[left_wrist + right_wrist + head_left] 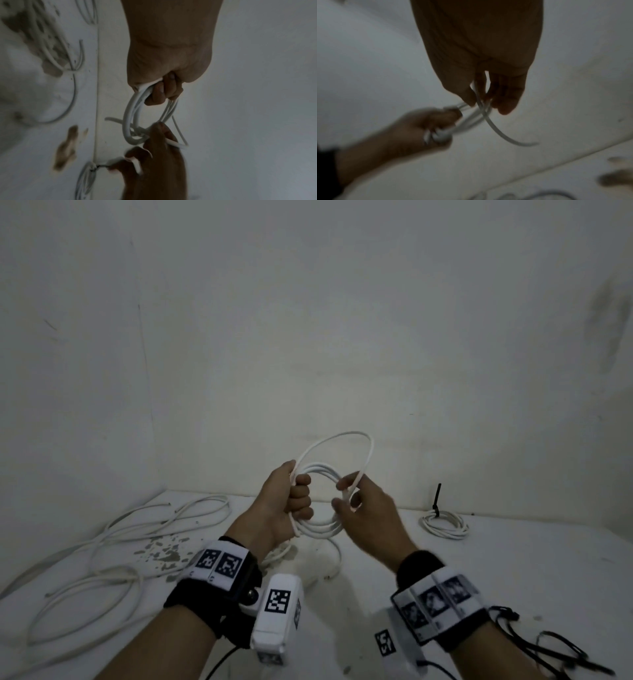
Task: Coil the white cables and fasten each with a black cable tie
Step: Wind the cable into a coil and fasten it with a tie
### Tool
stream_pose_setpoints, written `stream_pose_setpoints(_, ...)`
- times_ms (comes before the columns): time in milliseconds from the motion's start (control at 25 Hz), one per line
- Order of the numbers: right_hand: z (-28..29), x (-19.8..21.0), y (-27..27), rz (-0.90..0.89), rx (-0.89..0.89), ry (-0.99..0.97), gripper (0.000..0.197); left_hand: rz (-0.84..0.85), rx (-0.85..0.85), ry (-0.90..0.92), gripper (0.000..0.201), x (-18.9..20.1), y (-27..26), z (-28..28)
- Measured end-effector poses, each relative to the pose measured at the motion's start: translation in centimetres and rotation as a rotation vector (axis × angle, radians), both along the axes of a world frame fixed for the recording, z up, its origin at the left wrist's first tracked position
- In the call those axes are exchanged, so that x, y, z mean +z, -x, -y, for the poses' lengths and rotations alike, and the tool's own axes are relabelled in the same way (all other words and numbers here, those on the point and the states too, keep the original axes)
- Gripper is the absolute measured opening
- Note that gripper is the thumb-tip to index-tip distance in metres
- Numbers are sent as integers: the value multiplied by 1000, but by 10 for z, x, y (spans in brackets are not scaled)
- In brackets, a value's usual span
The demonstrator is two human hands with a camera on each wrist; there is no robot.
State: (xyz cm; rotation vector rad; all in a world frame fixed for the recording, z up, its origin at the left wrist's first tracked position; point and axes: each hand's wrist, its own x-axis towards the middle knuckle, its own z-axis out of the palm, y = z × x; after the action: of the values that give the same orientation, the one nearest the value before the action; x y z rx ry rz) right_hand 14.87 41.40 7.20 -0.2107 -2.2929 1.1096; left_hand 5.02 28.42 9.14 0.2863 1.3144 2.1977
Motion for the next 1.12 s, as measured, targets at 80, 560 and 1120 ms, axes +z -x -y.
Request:
stream_pose_setpoints(80, 8, -12, 7, -89, 107, 396, 40, 28, -103, -102, 47, 5, -8, 0)
stream_pose_setpoints(560, -69, -31, -45, 25, -152, 497, 64, -123, 345, 265, 41, 21, 90, 80)
stream_pose_setpoints(1120, 2, -21, -55, 296, 500, 295, 34, 84, 285, -121, 35, -12, 92, 61)
